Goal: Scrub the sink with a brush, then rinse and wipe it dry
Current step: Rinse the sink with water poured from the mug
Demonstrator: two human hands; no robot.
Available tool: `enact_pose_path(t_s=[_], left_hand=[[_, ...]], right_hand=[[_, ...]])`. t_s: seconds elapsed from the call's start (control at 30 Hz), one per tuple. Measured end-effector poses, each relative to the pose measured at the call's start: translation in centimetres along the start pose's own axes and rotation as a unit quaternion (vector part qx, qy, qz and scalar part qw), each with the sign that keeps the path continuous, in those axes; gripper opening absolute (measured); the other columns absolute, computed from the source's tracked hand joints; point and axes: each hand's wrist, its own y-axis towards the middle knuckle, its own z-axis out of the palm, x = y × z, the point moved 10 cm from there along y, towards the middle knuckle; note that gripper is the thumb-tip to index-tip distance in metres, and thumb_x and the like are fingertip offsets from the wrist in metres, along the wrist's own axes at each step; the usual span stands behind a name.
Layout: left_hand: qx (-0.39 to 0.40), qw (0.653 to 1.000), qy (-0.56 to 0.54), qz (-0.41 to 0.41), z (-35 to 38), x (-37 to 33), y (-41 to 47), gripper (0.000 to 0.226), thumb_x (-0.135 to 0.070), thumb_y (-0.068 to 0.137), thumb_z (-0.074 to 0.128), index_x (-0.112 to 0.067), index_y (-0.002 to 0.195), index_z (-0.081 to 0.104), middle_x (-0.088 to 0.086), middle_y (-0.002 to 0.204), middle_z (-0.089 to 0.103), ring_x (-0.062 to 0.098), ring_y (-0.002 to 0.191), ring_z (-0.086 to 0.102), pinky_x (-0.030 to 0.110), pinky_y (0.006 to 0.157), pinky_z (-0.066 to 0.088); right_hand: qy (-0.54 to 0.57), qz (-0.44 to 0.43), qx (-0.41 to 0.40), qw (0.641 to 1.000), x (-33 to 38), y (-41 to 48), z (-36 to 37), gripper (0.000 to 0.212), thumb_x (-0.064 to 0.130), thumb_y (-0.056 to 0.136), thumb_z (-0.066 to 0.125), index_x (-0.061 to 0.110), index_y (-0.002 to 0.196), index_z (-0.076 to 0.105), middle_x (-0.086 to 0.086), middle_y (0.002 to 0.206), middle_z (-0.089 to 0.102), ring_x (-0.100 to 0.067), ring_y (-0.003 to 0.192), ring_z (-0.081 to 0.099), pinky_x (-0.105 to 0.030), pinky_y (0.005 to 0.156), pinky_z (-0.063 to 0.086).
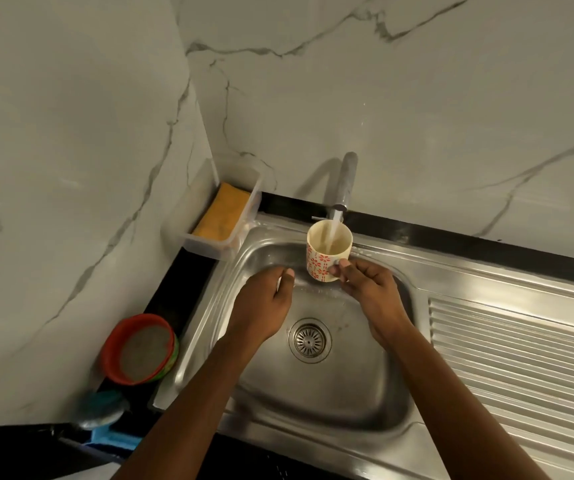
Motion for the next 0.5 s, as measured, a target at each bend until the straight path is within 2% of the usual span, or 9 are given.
enact_pose_path(t_s=[0.23,0.37,0.5], left_hand=[[0.016,1.000,-0.005,0.015,0.03,-0.05,0.29,0.032,-0.041,0.109,0.042,-0.026,0.089,0.062,-0.008,0.079,0.064,0.007,0.074,0.061,0.033,0.069,0.049],[0.016,1.000,-0.009,0.021,-0.11,0.08,0.55,0.032,-0.039,0.109,0.042,-0.025,0.085,0.059,-0.008,0.076,0.062,0.009,0.072,0.060,0.036,0.068,0.049],[0.017,0.999,-0.012,0.024,-0.26,0.00,0.74,0.036,-0.040,0.109,0.041,-0.018,0.095,0.066,-0.004,0.084,0.068,0.014,0.078,0.064,0.042,0.074,0.054]], right_hand=[[-0.002,-0.013,-0.017,1.000,0.25,0.24,0.02,0.026,0.024,0.103,0.062,0.004,0.110,0.077,-0.012,0.107,0.077,-0.027,0.111,0.070,-0.047,0.105,0.055],[-0.004,-0.023,-0.018,1.000,0.33,0.32,-0.12,0.030,0.022,0.104,0.060,-0.005,0.107,0.074,-0.022,0.107,0.073,-0.038,0.114,0.066,-0.053,0.105,0.053],[0.006,-0.015,-0.018,1.000,0.39,0.23,0.03,0.026,0.021,0.104,0.060,0.000,0.108,0.075,-0.016,0.107,0.076,-0.031,0.112,0.070,-0.046,0.105,0.055]])
